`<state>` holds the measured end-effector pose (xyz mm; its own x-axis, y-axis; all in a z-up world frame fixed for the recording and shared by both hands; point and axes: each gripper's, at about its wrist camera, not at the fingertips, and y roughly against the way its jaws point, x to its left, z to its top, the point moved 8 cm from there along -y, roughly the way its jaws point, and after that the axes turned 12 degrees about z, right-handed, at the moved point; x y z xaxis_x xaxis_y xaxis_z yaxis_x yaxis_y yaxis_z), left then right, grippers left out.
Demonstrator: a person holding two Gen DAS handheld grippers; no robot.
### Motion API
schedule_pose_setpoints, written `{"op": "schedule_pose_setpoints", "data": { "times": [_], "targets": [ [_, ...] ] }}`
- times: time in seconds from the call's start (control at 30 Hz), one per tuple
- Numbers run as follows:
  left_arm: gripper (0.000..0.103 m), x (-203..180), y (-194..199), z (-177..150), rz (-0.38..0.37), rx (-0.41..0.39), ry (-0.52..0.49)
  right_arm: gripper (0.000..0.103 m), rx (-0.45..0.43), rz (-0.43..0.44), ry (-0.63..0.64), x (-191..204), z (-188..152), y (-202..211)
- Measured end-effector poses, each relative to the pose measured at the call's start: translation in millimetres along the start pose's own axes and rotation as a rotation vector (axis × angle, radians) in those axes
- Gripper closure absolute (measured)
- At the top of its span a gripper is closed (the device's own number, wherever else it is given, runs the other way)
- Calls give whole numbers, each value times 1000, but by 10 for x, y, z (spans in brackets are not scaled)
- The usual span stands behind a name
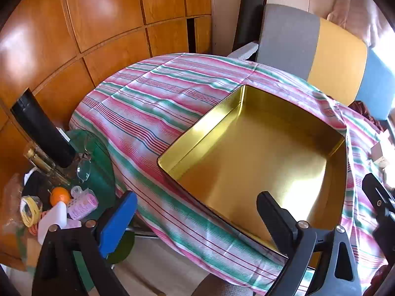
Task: Organize objects
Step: 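Move the right tool toward the yellow sponges beside the tray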
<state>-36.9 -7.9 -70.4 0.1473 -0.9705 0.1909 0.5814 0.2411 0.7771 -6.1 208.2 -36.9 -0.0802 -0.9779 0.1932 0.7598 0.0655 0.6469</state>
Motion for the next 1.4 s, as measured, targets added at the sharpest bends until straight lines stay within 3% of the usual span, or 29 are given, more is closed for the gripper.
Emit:
{"op": "schedule_pose_setpoints", "data": {
  "times": [0.17,0.27,0.33,0.43,0.57,0.77,0.87,1.0,1.07,1.2,1.4],
  "targets": [
    [4,-103,56,-57,-15,-7,-25,0,-43,5,13,-75,42,113],
    [3,-203,102,-116,-43,-10,-48,0,-22,-4,68,-157,20,122],
    [3,-302,148,-160,-68,-16,-75,0,15,4,44,-285,-46,123],
    [3,-484,259,-239,-95,-44,-138,0,4,4,-31,-550,-139,231],
    [3,-795,376,-390,-108,-46,-241,0,0,-73,-54,-930,-280,388],
    [3,-1266,574,-626,-199,-41,-343,8,2,-226,-70,-1569,-586,637],
    [3,-1476,745,-707,-264,-62,-388,9,-15,-314,-96,-1966,-766,813],
    [1,-1718,949,-771,-293,-128,-449,12,-24,-368,-169,-2471,-980,954],
    [0,-1832,1015,-785,-298,-154,-480,19,-21,-358,-217,-2652,-1076,981],
    [0,-2070,1100,-839,-325,-180,-551,22,-38,-279,-287,-2850,-1208,937],
    [0,-2390,1154,-990,-432,-118,-581,35,-38,-189,-267,-2748,-1240,752]
  ]
}}
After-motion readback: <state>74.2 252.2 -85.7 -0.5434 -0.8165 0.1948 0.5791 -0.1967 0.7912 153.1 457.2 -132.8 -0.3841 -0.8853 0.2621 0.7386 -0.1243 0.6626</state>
